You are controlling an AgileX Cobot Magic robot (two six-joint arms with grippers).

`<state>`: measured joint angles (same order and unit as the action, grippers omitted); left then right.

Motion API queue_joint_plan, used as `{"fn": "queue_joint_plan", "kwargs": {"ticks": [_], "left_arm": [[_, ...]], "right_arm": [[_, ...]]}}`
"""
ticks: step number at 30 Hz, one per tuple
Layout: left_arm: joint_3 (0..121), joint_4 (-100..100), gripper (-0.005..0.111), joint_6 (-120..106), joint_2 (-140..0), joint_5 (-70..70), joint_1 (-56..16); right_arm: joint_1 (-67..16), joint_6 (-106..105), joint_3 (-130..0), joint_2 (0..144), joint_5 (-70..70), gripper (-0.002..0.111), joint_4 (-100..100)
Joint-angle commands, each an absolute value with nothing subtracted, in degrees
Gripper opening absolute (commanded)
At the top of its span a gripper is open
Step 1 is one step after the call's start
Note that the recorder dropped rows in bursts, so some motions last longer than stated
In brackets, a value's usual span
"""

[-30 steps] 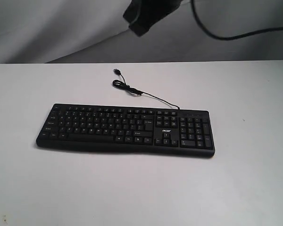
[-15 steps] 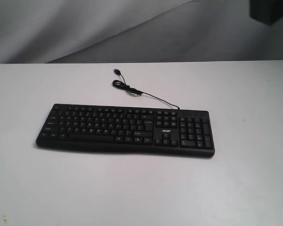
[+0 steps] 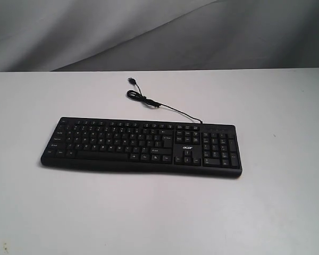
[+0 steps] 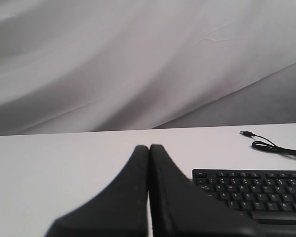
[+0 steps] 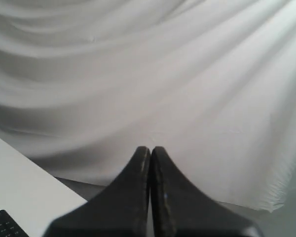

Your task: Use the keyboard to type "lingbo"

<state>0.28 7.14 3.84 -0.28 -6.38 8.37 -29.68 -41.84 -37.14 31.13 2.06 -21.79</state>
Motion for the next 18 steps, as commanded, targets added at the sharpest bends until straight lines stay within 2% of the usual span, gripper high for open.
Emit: {"fn": "queue_joint_plan", "kwargs": {"ticks": [1,7,14,18], "left_arm": [[0.0,7.2,0.001,4.0,0.0,-6.0,8.0],[0.0,7.2,0.001,4.0,0.0,-6.0,8.0],[0.0,7.2,0.001,4.0,0.0,-6.0,8.0],[0.0,7.2,0.001,4.0,0.0,-6.0,8.0]], "right_arm": [[-29.2,-39.9,-36.7,25.9,8.4,0.000,-23.1],[-26.9,-32.1,-35.5,20.1,8.7,0.000,-23.1],[-7.0,-21.3,-26.5,14.8,11.9,0.000,-23.1],[0.4,-8.1,-21.0,11.1,11.9,0.000,-23.1]]}}
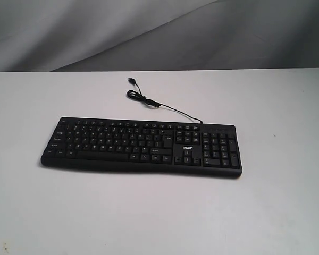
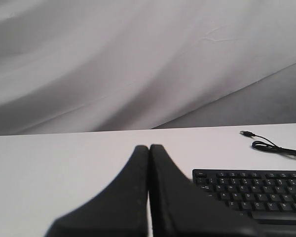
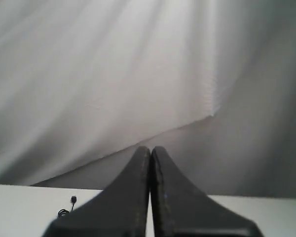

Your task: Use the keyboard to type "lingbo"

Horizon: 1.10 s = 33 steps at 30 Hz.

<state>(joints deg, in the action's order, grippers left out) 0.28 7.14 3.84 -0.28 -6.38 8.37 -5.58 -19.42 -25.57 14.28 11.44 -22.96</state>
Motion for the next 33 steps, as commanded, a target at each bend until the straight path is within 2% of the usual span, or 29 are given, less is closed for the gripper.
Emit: {"fn": "queue_joint_plan", "kwargs": {"ticks": [1,4,11,33], "left_arm": [[0.0,7.2,0.001,4.0,0.0,-6.0,8.0],[0.0,7.2,0.001,4.0,0.0,-6.0,8.0],[0.0,7.2,0.001,4.0,0.0,-6.0,8.0],[0.0,7.2,0.001,4.0,0.0,-6.0,8.0]], "right_arm": [[1.4,-5.5,-19.8,10.0,10.8,0.000,-23.1],[2.9,-6.3,-18.4,8.1,9.8,0.000,-21.4],[2.9,-5.4,-16.4,4.4,18.2,0.000,-3.6],[2.9,-0.7,0.0,0.0,16.8,0.000,0.0]]}}
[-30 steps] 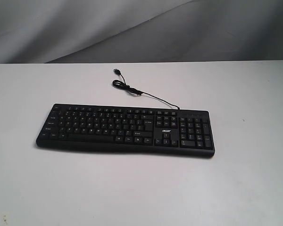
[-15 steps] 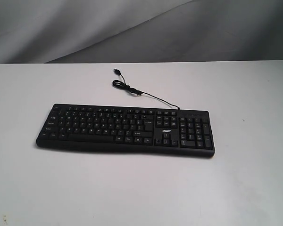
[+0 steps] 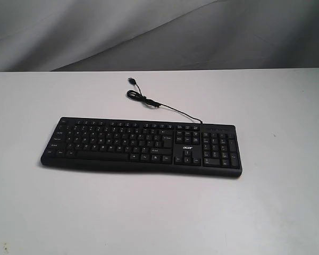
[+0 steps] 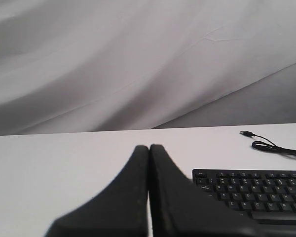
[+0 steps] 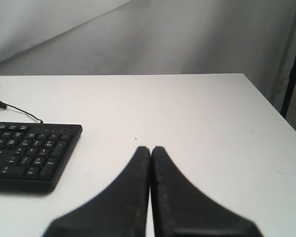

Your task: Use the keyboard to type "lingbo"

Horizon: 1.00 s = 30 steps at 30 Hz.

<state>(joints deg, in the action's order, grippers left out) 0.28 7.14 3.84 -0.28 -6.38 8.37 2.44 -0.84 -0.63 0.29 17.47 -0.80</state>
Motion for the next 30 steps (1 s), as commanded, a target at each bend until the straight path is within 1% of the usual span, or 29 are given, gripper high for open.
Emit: {"fn": "queue_joint_plan", "kwargs": {"ticks": [1,7,30], "left_arm": [[0.0,7.2,0.001,4.0,0.0,-6.0,8.0],[0.0,7.2,0.001,4.0,0.0,-6.0,8.0],[0.0,7.2,0.001,4.0,0.0,-6.0,8.0]], "right_arm": [[2.9,-0.7,0.0,0.0,17.3,0.000,0.0],[2.9,-0.7,0.0,0.0,19.3,0.000,0.0],[2.9,0.0,0.0,0.0,19.3,0.000,-0.8]]}}
